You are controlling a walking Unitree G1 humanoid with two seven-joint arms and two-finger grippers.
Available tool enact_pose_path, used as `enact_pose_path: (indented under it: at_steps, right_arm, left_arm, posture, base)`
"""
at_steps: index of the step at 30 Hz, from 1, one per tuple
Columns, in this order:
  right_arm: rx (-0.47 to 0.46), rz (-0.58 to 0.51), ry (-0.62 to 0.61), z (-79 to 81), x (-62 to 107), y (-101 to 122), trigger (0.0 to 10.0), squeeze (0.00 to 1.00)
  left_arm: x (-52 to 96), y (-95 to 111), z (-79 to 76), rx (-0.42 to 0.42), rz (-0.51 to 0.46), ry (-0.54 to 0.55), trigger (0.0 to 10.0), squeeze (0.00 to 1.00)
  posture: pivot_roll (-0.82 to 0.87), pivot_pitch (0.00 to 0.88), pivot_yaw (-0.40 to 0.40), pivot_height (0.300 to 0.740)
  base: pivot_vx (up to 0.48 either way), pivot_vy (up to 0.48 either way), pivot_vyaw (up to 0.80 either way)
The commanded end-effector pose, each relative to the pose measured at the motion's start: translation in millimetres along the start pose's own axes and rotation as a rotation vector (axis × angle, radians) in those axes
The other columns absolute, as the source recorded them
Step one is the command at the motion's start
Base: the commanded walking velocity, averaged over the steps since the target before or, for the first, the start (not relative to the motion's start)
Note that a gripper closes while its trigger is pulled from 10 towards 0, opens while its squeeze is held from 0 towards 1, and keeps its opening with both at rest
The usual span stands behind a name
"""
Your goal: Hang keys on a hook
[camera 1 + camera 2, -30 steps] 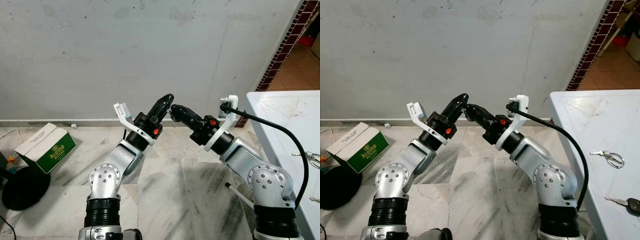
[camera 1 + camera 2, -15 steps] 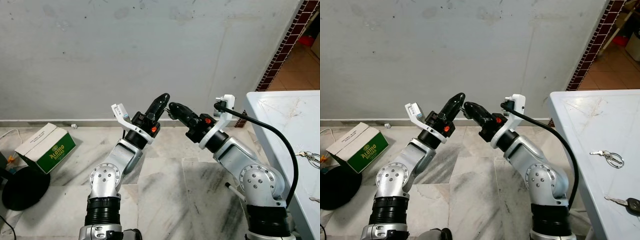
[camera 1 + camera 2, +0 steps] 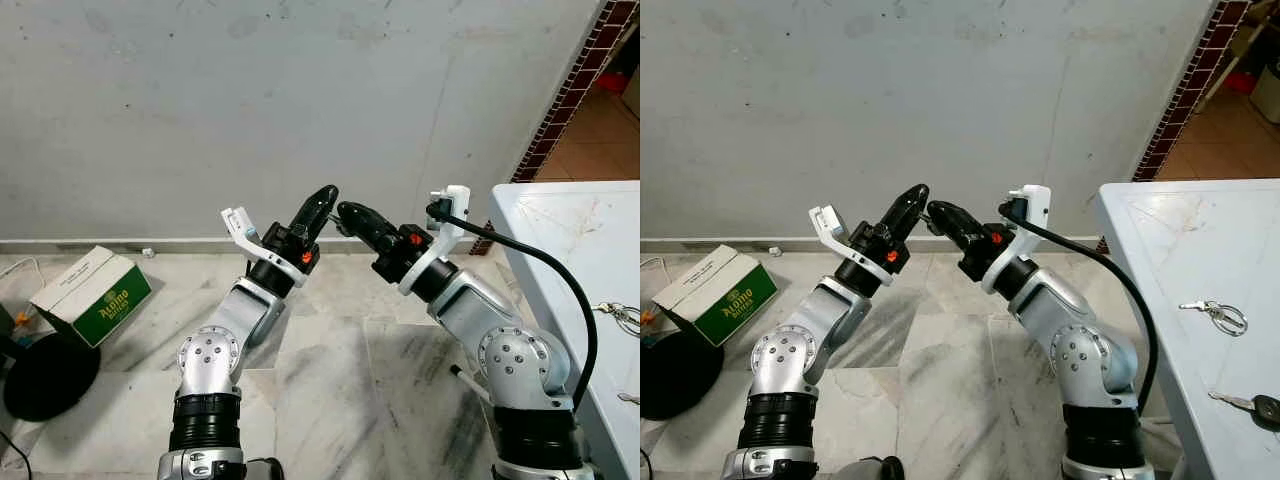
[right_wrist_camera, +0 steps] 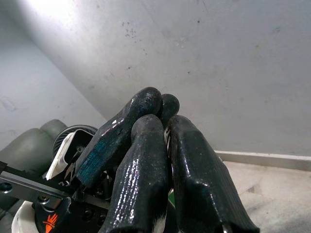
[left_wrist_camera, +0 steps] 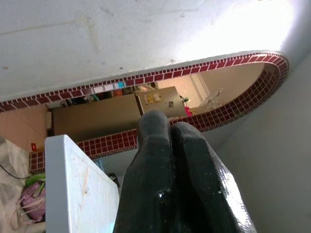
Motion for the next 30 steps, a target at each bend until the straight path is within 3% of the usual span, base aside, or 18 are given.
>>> enact_pose_path:
  at_steps: [1,2,3,4,30]
  right_arm:
    - [0.034,-0.057,-0.049,-9.2,5.2,12.8,10.0,0.0]
    - [0.034,-0.057,-0.049,-9.2,5.2,12.8,10.0,0.0]
    - [0.033,-0.057,-0.045,-8.3,4.5,12.1,10.0,0.29]
    - [0.03,-0.058,-0.039,-7.6,4.2,11.9,10.0,1.0]
    - [0.073,-0.059,-0.075,-14.5,5.5,14.1,10.0,1.0]
  left_arm:
    - [-1.1,9.0,-3.0,0.03,-0.072,-0.02,0.0,0.0]
    - [-1.1,9.0,-3.0,0.03,-0.072,-0.02,0.0,0.0]
    - [-1.8,8.1,-3.3,0.032,-0.072,-0.021,0.0,0.0]
    - [-2.2,7.4,-3.3,0.034,-0.072,-0.021,0.0,0.0]
    - [-2.2,7.2,-1.9,0.023,-0.066,-0.014,0.0,0.0]
  posture:
    - [-0.11,0.107,0.024,0.74]
    - [-0.11,0.107,0.024,0.74]
    - [-0.11,0.107,0.024,0.74]
    - [-0.11,0.107,0.024,0.74]
    - [-0.11,0.108,0.022,0.74]
  base:
    - [0.0,0.0,0.0]
    - [0.0,0.0,0.0]
    - [0.0,0.0,0.0]
    - [0.0,0.0,0.0]
    - [0.0,0.0,0.0]
Point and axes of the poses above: a point about 5 cm out from each wrist's last joint towards the gripper, its own x axis pointing back from the gripper into the wrist, its own y axis along the axis of the wrist's last joint, z = x × y, the point moved 2 cm from there along -x, pointing out of the wrist towards the gripper, and after that the axes turned 3 degrees about -x, right-handed, at the moved point
